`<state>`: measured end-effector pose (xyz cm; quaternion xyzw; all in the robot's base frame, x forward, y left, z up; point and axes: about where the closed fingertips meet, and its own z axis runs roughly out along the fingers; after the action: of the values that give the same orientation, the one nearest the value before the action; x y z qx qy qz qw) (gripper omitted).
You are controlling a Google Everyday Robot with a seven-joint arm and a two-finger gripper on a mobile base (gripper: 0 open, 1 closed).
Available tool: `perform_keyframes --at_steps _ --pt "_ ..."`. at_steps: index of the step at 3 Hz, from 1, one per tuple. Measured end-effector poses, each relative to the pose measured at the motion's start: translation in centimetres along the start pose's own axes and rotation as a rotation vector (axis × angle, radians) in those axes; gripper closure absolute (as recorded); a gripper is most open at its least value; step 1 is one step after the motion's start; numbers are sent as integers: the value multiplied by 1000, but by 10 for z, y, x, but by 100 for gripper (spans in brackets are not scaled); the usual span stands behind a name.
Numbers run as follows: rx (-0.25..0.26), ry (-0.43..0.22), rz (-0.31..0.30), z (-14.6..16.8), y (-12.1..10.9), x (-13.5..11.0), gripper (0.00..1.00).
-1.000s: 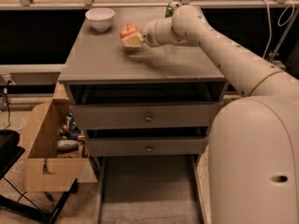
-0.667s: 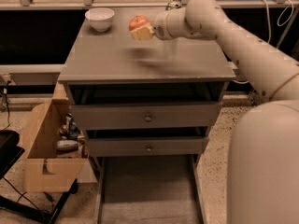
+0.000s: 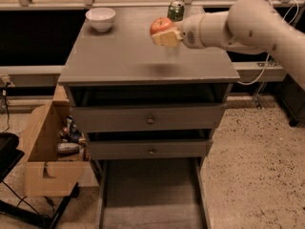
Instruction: Place apple into bottom drawer
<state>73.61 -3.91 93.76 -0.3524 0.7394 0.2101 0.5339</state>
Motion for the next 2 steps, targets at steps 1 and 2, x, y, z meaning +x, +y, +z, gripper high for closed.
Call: perform_keyframes --at_steps 1,2 --pt "-27 21 37 -53 41 40 100" --pt "-110 45 96 -75 91 110 100"
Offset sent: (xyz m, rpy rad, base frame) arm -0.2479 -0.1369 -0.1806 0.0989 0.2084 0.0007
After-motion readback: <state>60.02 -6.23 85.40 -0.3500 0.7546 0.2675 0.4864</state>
